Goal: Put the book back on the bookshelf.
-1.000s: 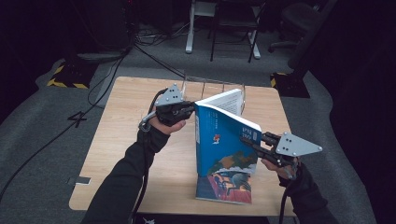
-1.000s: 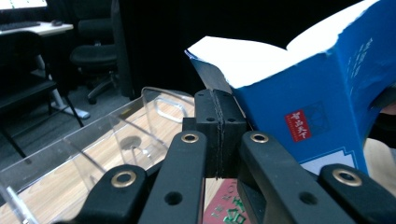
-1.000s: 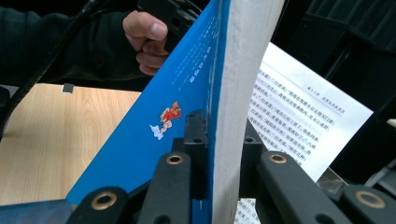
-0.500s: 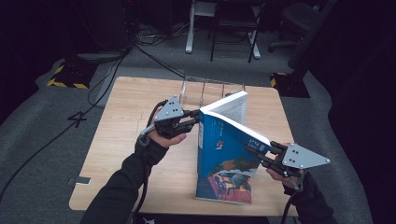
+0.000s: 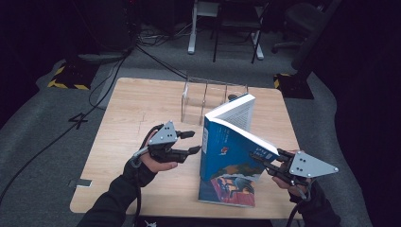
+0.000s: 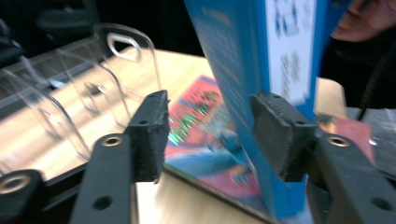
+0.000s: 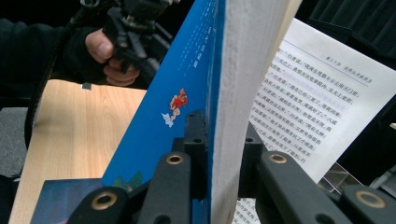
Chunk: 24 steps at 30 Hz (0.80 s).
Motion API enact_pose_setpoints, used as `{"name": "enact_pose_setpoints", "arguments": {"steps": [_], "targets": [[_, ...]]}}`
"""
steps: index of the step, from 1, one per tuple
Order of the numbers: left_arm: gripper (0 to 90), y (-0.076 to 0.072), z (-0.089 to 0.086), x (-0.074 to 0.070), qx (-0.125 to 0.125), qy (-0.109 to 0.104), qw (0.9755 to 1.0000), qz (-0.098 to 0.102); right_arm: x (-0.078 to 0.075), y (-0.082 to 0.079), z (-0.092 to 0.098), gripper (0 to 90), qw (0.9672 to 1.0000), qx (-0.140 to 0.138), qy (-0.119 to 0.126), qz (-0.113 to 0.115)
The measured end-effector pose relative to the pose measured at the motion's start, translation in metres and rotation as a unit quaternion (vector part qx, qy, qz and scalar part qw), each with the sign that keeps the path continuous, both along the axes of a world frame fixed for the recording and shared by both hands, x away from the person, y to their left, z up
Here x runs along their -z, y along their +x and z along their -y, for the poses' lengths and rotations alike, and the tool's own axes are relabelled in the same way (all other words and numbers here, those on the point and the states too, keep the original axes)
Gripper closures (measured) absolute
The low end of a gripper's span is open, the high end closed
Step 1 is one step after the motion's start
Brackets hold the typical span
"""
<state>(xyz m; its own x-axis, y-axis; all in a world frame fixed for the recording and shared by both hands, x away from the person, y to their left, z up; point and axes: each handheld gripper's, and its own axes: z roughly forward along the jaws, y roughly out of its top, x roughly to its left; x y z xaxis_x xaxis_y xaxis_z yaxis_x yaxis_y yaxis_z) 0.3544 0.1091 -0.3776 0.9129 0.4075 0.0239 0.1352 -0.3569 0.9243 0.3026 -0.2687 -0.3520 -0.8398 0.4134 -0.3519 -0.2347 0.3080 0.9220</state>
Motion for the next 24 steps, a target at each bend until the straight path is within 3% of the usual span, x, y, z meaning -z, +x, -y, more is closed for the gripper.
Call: {"name": "enact_pose_setpoints", "arguments": {"steps": [2,3,6,12,18,20,24], "targets": [[40.6,-0.005,0.001,0.007,0.002,0.018,0.9998,-0.005,0.000,-0.001,0.000,79.9,1.0000,-0.001,0.000,-0.001],[36.8,-0.009,0.004,0.015,0.015,0.024,0.9994,-0.020,0.000,-0.001,0.000,79.9,1.0000,-0.001,0.000,0.001],[28.2,-0.015,0.008,0.024,0.021,0.035,0.9988,-0.028,0.001,-0.002,0.000,79.9,1.0000,-0.001,0.002,0.000],[28.7,-0.019,0.028,0.045,0.031,0.057,0.9965,-0.053,0.002,-0.005,0.001,79.8,1.0000,-0.003,0.005,0.000],[30.0,-0.020,0.039,0.056,0.034,0.053,0.9959,-0.065,0.003,-0.009,0.001,79.8,1.0000,-0.002,0.007,0.003],[32.4,-0.019,0.044,0.060,0.038,0.040,0.9956,-0.075,0.004,-0.011,0.002,79.8,1.0000,-0.003,0.008,0.000],[37.3,-0.021,0.053,0.058,0.044,0.030,0.9969,-0.058,0.004,-0.014,0.003,79.7,1.0000,-0.005,0.008,0.000]]}}
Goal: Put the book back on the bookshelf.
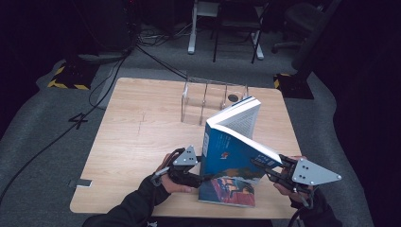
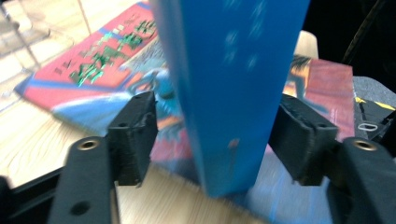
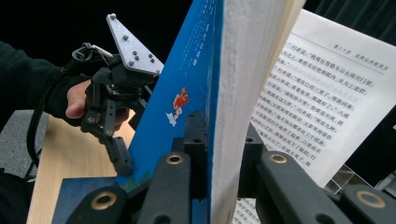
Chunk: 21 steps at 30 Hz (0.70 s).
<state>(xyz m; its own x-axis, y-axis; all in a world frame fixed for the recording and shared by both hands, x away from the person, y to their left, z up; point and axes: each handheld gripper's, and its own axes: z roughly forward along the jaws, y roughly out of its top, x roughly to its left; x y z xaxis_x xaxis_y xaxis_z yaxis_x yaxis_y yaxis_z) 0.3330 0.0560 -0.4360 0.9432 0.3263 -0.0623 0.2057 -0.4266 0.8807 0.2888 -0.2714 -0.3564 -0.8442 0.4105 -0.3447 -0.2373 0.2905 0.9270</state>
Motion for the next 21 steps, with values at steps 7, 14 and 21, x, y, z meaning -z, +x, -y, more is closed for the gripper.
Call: {"name": "enact_pose_setpoints", "arguments": {"steps": [7,14,21], "targets": [[40.4,0.001,0.008,-0.022,0.002,-0.044,0.9985,0.031,0.001,-0.007,0.002,79.6,1.0000,-0.006,-0.003,-0.002],[40.0,-0.001,0.014,-0.050,0.021,-0.067,0.9953,0.067,0.001,-0.011,0.003,79.1,0.9999,-0.010,-0.009,-0.004],[45.2,-0.007,0.019,-0.077,0.041,-0.091,0.9903,0.097,0.001,-0.013,0.007,75.1,1.0000,0.002,-0.006,-0.003]]}}
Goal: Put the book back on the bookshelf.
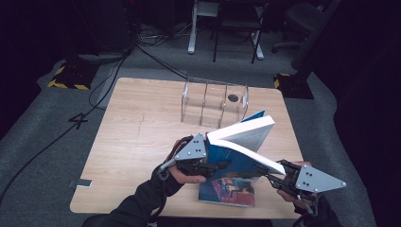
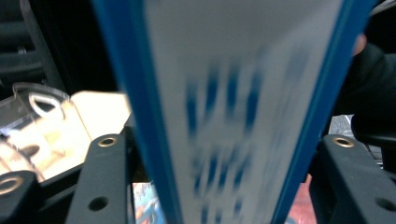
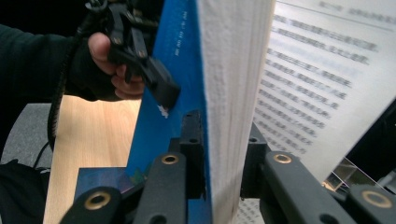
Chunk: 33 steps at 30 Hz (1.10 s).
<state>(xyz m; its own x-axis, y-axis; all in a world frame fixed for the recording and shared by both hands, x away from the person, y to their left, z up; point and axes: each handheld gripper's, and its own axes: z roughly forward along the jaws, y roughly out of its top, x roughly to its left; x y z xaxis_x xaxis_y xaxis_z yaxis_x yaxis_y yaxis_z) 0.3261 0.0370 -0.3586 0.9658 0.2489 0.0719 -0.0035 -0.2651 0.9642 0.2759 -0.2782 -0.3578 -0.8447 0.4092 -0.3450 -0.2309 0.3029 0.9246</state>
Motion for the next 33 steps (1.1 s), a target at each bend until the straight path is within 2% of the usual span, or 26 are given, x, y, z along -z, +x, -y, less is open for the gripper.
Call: {"name": "enact_pose_setpoints", "arguments": {"steps": [5,7,8,9,11,13,14,16,18,20,22,23,26,33], "targets": [[51.5,-0.001,0.004,-0.007,0.004,0.004,0.9999,0.014,0.001,0.004,0.009,69.6,0.9994,0.027,0.019,-0.009],[53.0,-0.001,0.004,-0.007,0.005,0.005,0.9999,0.013,0.002,0.004,0.011,68.5,0.9992,0.034,0.019,-0.007],[54.0,0.000,0.004,-0.008,0.006,0.007,0.9999,0.012,0.002,0.005,0.015,66.0,0.9984,0.052,0.024,-0.003],[55.1,0.000,0.004,-0.008,0.006,0.007,0.9999,0.012,0.002,0.005,0.015,66.0,0.9984,0.052,0.024,-0.003],[56.3,0.000,0.003,-0.008,0.004,0.006,0.9999,0.013,0.002,0.007,0.019,62.7,0.9966,0.073,0.036,-0.004],[58.0,0.001,0.002,-0.007,0.002,0.003,0.9999,0.010,0.002,0.014,0.023,50.8,0.9930,0.101,0.058,-0.022],[58.0,0.001,0.002,-0.007,0.003,0.002,0.9999,0.010,0.002,0.014,0.023,50.8,0.9930,0.101,0.058,-0.022],[58.7,0.002,0.002,-0.006,0.005,0.000,0.9999,0.009,0.004,0.020,0.021,41.4,0.9922,0.107,0.055,-0.032],[58.9,0.003,0.001,-0.006,0.004,-0.001,1.0000,0.008,0.008,0.026,0.016,37.8,0.9921,0.108,0.053,-0.036],[58.8,0.004,0.001,-0.006,0.004,-0.003,1.0000,0.006,0.012,0.032,0.011,33.7,0.9927,0.096,0.045,-0.058],[58.3,0.005,0.002,-0.006,0.003,-0.006,1.0000,0.006,0.015,0.036,0.005,32.5,0.9931,0.087,0.035,-0.070],[57.8,0.005,0.002,-0.006,0.003,-0.005,1.0000,0.007,0.017,0.037,0.002,31.2,0.9929,0.093,0.031,-0.068],[56.2,0.005,0.003,-0.007,-0.001,-0.019,0.9998,0.003,0.017,0.037,0.000,32.1,0.9921,0.097,0.036,-0.071],[55.4,0.004,0.009,-0.021,-0.011,-0.025,0.9996,0.009,0.017,0.036,0.000,32.5,0.9919,0.100,0.035,-0.070]]}}
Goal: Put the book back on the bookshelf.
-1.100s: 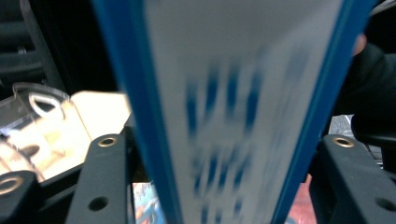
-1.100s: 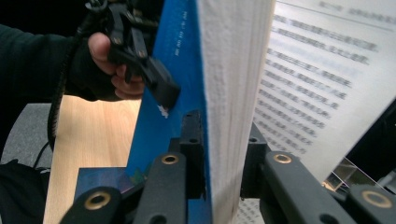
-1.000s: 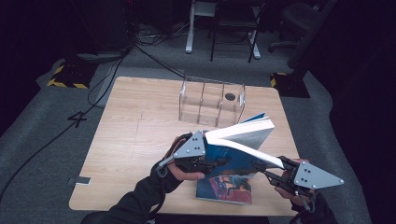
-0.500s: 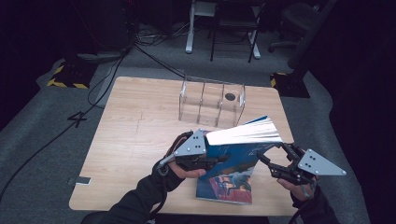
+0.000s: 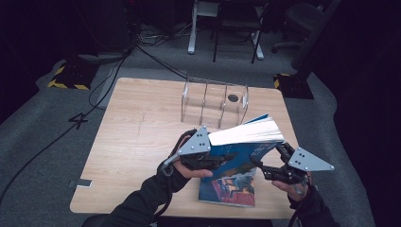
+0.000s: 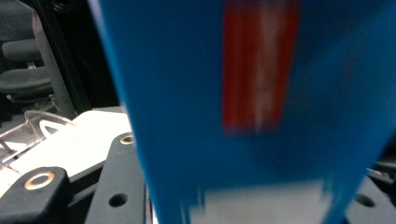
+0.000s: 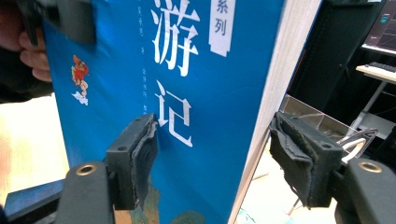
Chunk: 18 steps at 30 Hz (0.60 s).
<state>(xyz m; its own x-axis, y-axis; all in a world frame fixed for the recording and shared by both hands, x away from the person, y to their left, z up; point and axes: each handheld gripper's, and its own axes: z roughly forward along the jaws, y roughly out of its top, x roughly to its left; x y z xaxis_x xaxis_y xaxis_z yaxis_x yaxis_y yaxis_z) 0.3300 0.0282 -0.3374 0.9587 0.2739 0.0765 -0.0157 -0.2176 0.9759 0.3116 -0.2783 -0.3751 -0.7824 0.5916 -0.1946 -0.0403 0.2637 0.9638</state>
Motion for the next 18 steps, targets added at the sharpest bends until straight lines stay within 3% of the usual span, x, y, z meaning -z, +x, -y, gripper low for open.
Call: {"name": "enact_pose_setpoints", "arguments": {"steps": [9,18], "targets": [[55.4,0.0011,0.0074,-0.0103,-0.008,0.009,0.9999,0.006,0.0001,0.0015,-0.0002,32.3,1.0000,0.003,-0.001,0.001],[58.3,0.0026,0.0058,-0.0107,-0.010,0.006,0.9999,-0.008,0.0038,0.0016,0.0059,33.1,0.9997,0.016,-0.018,-0.006]]}}
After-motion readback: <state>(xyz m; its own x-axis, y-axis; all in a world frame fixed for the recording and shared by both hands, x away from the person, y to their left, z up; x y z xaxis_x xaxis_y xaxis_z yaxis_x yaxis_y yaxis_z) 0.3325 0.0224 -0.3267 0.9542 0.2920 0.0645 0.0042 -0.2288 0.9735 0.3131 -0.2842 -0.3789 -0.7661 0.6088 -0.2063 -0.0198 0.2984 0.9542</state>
